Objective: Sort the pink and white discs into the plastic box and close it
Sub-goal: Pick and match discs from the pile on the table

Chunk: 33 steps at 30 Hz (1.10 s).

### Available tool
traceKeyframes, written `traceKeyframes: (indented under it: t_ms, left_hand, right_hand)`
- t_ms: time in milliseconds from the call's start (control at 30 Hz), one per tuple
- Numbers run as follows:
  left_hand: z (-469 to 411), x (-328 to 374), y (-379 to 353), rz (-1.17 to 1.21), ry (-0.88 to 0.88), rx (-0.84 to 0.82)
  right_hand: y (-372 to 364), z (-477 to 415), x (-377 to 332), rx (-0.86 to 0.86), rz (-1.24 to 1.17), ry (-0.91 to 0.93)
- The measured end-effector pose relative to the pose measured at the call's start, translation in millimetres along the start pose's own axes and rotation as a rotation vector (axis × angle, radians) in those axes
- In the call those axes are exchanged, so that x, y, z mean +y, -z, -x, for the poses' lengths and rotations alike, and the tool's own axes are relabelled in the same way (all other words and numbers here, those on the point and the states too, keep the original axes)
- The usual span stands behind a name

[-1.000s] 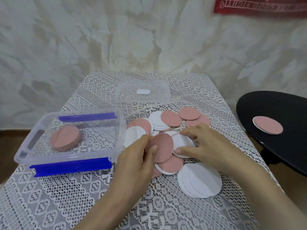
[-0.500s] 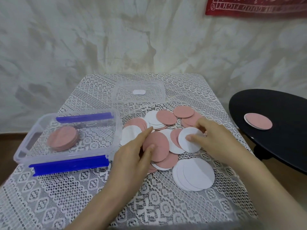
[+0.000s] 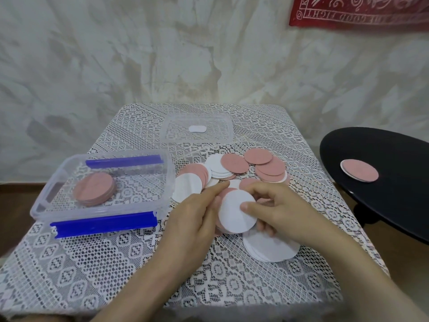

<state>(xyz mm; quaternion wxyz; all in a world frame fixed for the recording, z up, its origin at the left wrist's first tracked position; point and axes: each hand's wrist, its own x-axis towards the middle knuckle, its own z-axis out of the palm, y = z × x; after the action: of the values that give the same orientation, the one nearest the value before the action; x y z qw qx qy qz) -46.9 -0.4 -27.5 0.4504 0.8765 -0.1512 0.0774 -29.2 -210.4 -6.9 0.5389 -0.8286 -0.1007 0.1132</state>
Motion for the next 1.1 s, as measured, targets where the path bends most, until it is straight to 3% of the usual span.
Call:
traceKeyframes:
  t_ms: [267, 400, 533, 967, 1100]
  left_hand:
    - [-4.3, -9.4, 1.0, -0.039, 0.007, -0.008]
    - [-4.5, -12.7, 3.9, -0.031, 0.034, -0.014]
    - [-4.7, -16.0, 5.0, -0.047, 0.033, -0.022]
    - [2.2, -15.3, 9.4, -0.101, 0.01, -0.003]
    - [7.1, -13.3, 13.0, -0.122, 0.004, 0.006]
  right_hand:
    - [1.1, -13.8, 1.1, 0.034, 0.084, 0.026]
    - [21.4, -22.2, 12.1, 0.233, 0.433, -0.054]
    - [29.8, -23.2, 11.6, 0.168, 0.659, -0.162]
    - [33.2, -26.8, 16.4, 0.059, 0.639, -0.158]
    - [30.2, -21.0, 11.5, 0.172, 0.503, -0.201]
